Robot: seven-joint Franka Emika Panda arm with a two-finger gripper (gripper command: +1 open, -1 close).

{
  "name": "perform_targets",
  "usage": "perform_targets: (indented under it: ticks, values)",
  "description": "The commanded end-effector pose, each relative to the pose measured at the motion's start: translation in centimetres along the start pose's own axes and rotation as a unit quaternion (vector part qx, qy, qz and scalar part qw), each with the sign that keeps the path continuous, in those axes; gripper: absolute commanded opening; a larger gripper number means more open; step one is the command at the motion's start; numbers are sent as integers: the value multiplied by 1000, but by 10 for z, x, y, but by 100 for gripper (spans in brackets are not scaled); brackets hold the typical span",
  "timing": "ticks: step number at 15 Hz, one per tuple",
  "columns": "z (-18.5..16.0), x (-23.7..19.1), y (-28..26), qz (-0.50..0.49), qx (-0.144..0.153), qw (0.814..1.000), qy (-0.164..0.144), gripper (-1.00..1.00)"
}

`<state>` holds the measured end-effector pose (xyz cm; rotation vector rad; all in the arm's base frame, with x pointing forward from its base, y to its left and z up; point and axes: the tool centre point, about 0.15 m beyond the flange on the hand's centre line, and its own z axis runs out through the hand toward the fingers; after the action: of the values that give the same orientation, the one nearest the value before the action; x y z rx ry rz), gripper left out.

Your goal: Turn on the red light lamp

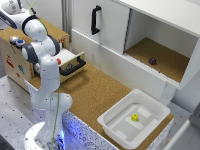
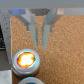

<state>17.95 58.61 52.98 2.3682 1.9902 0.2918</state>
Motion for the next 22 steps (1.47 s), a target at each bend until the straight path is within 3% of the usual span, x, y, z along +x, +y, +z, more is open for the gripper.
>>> perform_targets:
  ticks: [1, 9, 15, 22]
  values:
    - [-7, 29, 10, 34, 20, 996, -85, 100]
    - [16, 13, 35, -12, 25, 999, -30, 100]
    - [20, -63, 105, 86, -7, 995, -42, 100]
    - [51, -158, 144, 215, 9, 976, -37, 100]
